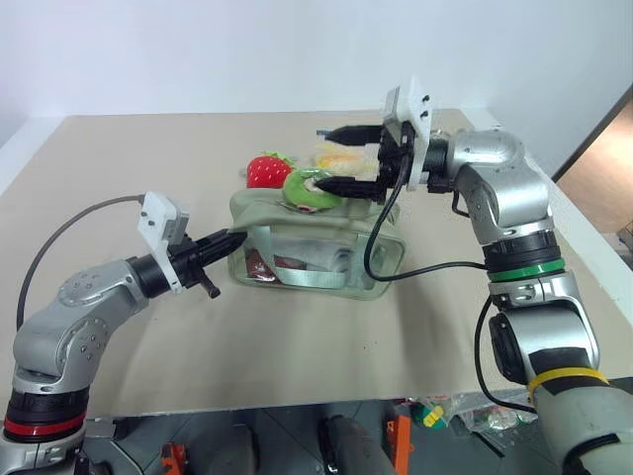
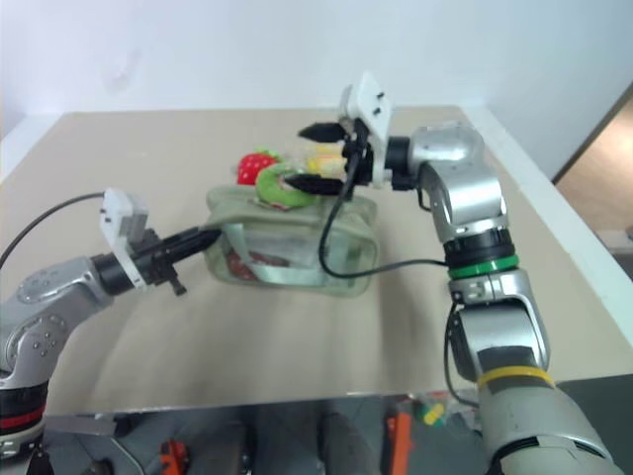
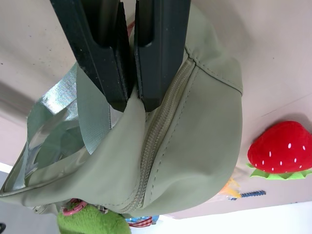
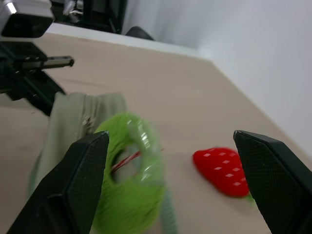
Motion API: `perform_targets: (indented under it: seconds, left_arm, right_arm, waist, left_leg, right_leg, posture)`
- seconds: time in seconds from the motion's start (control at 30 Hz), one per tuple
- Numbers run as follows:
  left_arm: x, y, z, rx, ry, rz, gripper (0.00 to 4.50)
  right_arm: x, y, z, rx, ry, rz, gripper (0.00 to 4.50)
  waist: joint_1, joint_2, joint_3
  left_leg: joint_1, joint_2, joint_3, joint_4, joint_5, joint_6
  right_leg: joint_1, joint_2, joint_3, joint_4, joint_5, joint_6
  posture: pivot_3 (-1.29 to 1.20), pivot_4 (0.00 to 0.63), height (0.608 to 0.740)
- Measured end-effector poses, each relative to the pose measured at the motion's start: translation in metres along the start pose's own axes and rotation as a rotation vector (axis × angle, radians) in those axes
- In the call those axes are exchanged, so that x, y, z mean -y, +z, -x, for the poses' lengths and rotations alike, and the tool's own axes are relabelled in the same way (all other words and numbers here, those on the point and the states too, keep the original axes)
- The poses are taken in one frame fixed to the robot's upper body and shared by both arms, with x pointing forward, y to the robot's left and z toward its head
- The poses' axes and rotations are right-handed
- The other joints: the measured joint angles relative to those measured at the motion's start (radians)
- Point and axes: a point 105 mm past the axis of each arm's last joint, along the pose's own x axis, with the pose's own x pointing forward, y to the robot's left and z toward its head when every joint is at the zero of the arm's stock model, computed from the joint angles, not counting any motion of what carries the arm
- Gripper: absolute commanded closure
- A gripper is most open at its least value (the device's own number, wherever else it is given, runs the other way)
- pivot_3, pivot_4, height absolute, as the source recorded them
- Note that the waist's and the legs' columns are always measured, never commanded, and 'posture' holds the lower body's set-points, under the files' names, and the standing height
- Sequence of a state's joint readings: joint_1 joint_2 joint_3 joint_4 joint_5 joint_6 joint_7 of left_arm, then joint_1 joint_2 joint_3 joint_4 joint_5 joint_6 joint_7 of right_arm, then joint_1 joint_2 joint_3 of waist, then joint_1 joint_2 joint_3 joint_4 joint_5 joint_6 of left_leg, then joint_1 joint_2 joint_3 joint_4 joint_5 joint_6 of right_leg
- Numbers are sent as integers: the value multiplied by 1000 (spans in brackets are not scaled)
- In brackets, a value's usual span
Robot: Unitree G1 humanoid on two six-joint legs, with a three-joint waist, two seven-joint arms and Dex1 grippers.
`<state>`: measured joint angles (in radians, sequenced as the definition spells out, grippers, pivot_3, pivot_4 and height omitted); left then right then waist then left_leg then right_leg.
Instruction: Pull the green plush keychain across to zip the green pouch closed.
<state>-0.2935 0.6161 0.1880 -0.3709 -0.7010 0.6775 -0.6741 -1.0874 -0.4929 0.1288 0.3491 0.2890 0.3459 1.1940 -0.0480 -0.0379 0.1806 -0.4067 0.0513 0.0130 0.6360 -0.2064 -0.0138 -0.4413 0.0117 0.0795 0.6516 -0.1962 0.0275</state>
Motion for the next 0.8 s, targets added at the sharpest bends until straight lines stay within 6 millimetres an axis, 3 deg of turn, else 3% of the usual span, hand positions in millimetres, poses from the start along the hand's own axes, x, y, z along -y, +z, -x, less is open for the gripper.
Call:
perform_targets:
  seconds: [0.17, 0.3, 0.6, 0.8]
  left_arm:
    - [-1, 0, 0, -1, 9, -4, 4500]
    - [-1, 0, 0, -1, 12, -5, 4500]
    - [-1, 0, -1, -3, 13, -11, 4500]
    - [0, 0, -4, -4, 8, -14, 4500]
  right_arm:
    - [-11, -16, -4, -44, 50, -62, 269]
    - [-12, -20, -4, -55, 52, -98, 1411]
    - [-11, -18, -2, -30, 52, -133, 4483]
    - [-10, -6, 2, 12, 43, -89, 4483]
  waist:
    - [0, 0, 0]
    - [0, 0, 0]
    - [0, 0, 0]
    - [0, 0, 0]
  left_leg:
    - [0, 0, 0, 0, 0, 0]
    - [0, 0, 0, 0, 0, 0]
    - [0, 0, 0, 0, 0, 0]
    - [0, 0, 0, 0, 0, 0]
  right_leg:
    - [0, 0, 0, 0, 0, 0]
    - [0, 0, 0, 0, 0, 0]
    - [0, 0, 0, 0, 0, 0]
    - [0, 0, 0, 0, 0, 0]
  posture:
    - [0, 150, 740]
    - [0, 150, 740]
    - [0, 150, 740]
    - [0, 150, 740]
